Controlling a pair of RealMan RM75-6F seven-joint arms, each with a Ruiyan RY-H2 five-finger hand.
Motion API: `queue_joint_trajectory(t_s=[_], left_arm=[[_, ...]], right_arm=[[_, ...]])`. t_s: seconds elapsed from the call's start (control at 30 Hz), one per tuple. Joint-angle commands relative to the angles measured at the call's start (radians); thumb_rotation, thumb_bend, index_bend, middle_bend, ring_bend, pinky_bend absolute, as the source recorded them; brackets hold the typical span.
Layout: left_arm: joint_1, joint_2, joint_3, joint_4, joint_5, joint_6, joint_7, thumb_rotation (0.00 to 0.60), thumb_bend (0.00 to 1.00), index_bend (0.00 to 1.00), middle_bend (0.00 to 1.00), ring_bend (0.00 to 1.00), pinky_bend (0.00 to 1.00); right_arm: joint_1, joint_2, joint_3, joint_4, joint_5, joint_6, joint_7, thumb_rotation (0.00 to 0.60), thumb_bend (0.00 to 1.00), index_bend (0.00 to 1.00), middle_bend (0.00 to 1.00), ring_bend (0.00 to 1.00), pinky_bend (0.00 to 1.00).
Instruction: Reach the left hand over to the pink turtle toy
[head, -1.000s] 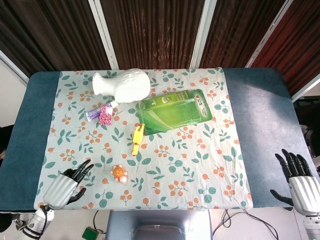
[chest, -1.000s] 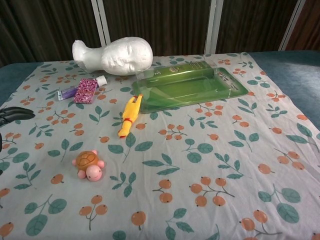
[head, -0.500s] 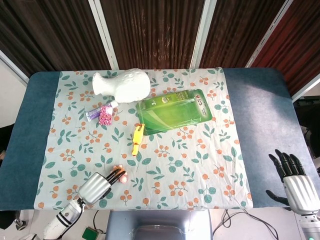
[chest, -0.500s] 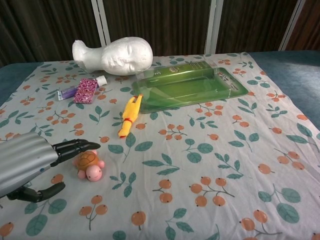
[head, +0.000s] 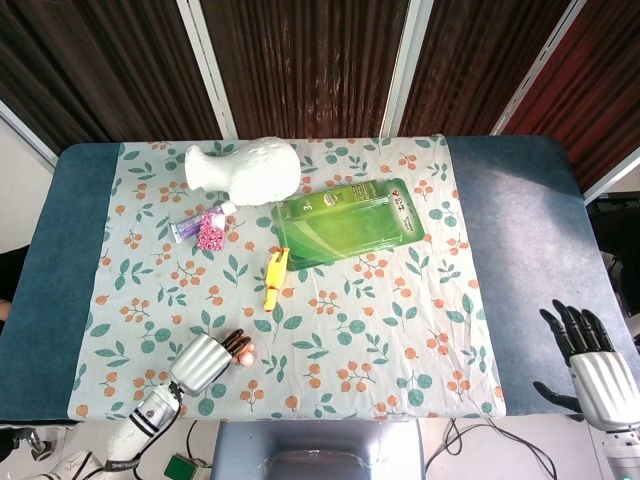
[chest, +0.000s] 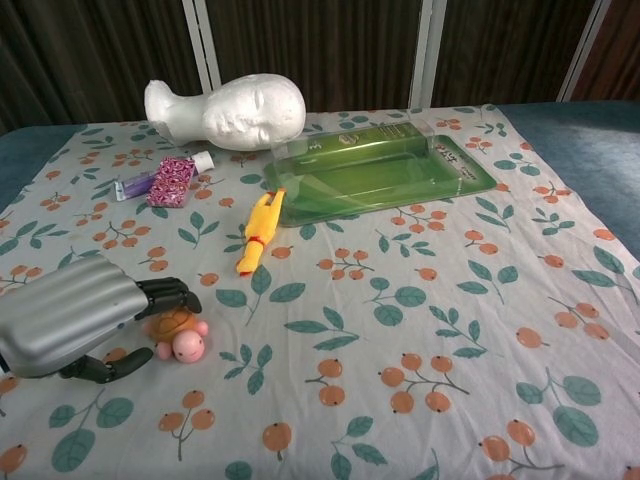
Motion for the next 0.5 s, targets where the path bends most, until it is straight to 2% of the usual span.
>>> queue_joint_trajectory(t_s=[0.03,0.23,0.33,0.43,0.5], left_arm=[[-0.01,-0.018,0.002,0.031,0.005,0.017,-0.015,0.6,0.44,0.41,0.43,0.91,0.97],[-0.026,-0.091,-0.002,0.163,0.047,0.122,-0.068,0.6,0.52,0.72,0.75,0.97,1.0],[-0.026,-0.137,-0.002,0.248,0.067,0.191,-0.103,0.6,0.55,0.78,0.86,0.99,1.0],[-0.026,-0.163,0.004,0.291,0.06,0.206,-0.141,0.6,0.54,0.79,0.88,1.0,1.0],[-0.029,-0.164,0.013,0.297,0.054,0.196,-0.159,0.6,0.52,0.74,0.83,0.99,1.0]], right_arm=[[0.0,0.001,0.001,-0.001,0.002,0.0,0.001,0.6,0.13,0.0,0.0,0.0,0.0],[0.002,0.0,0.001,0.0,0.003,-0.004,-0.001,0.6,0.13,0.0,0.0,0.0,0.0],[0.003,0.0,0.002,0.0,0.005,-0.008,-0.002,0.6,0.13,0.0,0.0,0.0,0.0],[0.005,-0.001,0.002,0.0,0.006,-0.01,-0.005,0.6,0.13,0.0,0.0,0.0,0.0],[0.005,-0.001,0.001,-0.001,0.006,-0.011,-0.007,0.6,0.13,0.0,0.0,0.0,0.0]])
